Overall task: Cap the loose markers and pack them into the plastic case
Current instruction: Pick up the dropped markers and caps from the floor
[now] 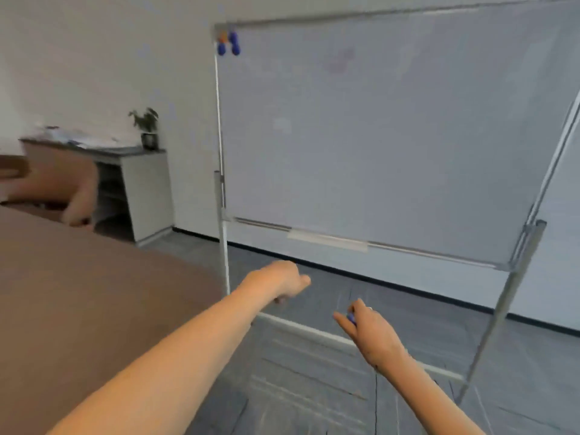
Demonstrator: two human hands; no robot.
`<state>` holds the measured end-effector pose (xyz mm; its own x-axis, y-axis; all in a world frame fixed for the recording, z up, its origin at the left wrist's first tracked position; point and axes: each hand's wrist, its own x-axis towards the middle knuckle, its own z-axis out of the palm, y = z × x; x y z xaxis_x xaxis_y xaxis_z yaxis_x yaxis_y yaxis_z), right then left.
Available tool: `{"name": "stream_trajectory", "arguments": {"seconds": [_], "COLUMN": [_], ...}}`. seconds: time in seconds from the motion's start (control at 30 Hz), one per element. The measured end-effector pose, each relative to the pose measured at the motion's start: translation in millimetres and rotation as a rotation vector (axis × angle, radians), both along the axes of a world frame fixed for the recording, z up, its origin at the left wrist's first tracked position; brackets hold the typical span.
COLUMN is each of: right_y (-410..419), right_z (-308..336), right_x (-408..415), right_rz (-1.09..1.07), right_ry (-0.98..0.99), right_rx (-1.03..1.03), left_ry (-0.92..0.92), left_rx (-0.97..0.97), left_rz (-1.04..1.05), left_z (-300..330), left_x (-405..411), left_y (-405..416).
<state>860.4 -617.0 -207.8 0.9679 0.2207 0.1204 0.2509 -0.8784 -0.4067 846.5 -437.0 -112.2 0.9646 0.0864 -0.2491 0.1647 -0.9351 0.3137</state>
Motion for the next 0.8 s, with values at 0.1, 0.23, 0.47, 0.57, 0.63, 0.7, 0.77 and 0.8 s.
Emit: {"name": "stream_trajectory", "arguments": {"seconds": [0.1,0.23,0.47,0.57,0.63,0.7,0.77,0.8], "right_y": [32.5,95.1,239.6,309.3,358.9,410.1,460.7,485.0], "right_z": [46.6,100.7,127.4,134.1,135.7,135.9,136.2,136.3], "right_x": [-28.4,-66.5,-114.2,-141.6,-159.6,-175.9,-191.2,-199.6], "right_rz": [0.076,0.191,0.508,0.653,0.750,0.842,0.911,0.942], "right_ry": [-0.145,-0.213,-0.309,-0.303,-0.276,-0.241,-0.206,-0.187], "right_rx": [-0.025,0.152,0.096,0.036,0.001,-0.040,-0.034,-0.025], "left_ry": [-0.077,-0.173,-0.102,-0.058,-0.036,-0.040,-0.080,-0.111], "left_rx": [0.021,0.098,0.177,0.170,0.154,0.114,0.059,0.025], "left_rz": [0.072,0.217,0.579,0.685,0.747,0.801,0.838,0.851], "left_z": [62.7,120.9,125.8,117.2,111.5,104.0,95.1,89.1], "left_x": [-64.8,-165.4,-317.5,-374.1,-404.2,-427.2,-443.1,-448.6], "left_y": [47.3,133.0,318.4,377.3,409.3,440.8,470.8,485.8]}}
